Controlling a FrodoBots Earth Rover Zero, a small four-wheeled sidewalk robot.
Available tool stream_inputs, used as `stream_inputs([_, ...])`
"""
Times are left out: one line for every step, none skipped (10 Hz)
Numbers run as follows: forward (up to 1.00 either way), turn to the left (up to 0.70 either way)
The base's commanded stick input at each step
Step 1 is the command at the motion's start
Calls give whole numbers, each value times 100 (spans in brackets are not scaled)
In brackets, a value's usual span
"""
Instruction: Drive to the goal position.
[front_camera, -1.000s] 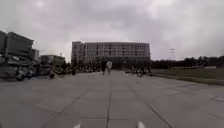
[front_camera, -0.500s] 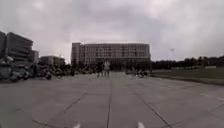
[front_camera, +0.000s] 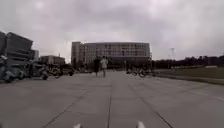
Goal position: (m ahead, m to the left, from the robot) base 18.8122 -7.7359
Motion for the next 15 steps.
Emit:
stream_inputs([70, 0])
stream_inputs([70, 0])
stream_inputs([70, 0])
stream_inputs([70, 0])
stream_inputs([70, -5])
stream_inputs([70, -14])
stream_inputs([70, -14])
stream_inputs([70, -14])
stream_inputs([70, -14])
stream_inputs([70, -14])
stream_inputs([70, -14])
stream_inputs([70, -14])
stream_inputs([70, -14])
stream_inputs([70, -10])
stream_inputs([70, -2])
